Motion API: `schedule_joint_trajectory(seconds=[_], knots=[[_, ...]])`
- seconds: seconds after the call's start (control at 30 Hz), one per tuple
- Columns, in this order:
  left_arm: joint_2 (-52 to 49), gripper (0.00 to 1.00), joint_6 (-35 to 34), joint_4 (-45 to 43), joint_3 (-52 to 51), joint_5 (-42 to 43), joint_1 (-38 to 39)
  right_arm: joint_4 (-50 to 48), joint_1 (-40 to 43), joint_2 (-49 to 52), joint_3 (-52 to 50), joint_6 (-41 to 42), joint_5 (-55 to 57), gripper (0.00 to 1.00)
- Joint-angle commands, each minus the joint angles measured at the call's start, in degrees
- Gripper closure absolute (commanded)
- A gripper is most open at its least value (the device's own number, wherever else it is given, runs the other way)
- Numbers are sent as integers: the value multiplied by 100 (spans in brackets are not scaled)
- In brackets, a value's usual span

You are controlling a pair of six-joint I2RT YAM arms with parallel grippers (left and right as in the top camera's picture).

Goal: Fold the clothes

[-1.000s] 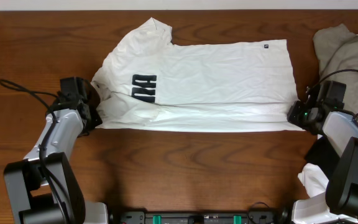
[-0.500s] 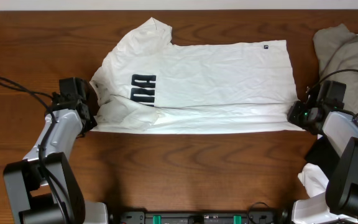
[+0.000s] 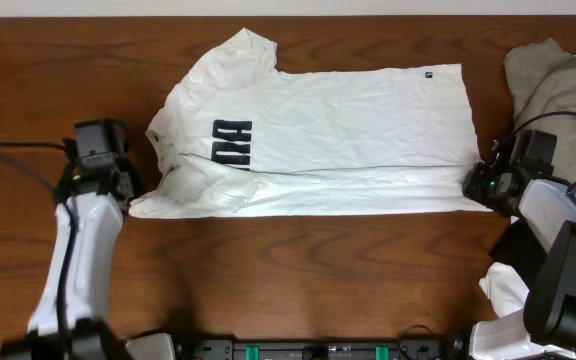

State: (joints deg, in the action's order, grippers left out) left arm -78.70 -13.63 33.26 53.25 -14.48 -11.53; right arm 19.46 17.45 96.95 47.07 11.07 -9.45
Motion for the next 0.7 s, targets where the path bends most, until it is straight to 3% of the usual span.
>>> schedule_joint_trajectory(seconds=[0.0,0.2,0.53,0.67], knots=[[166,64,-120,68,120,1392,15,87,-59,59,-114,-87,345,73],[-260,64,-168,52,2,2457,310,107,-59,59,-114,-85,343,73],[-1858,64,-162,-81,-11,2428,422,133,-59,59,-114,-85,343,73],[-2240,65,-166,-199,-11,1958,337,151,-59,59,-114,-85,343,73]])
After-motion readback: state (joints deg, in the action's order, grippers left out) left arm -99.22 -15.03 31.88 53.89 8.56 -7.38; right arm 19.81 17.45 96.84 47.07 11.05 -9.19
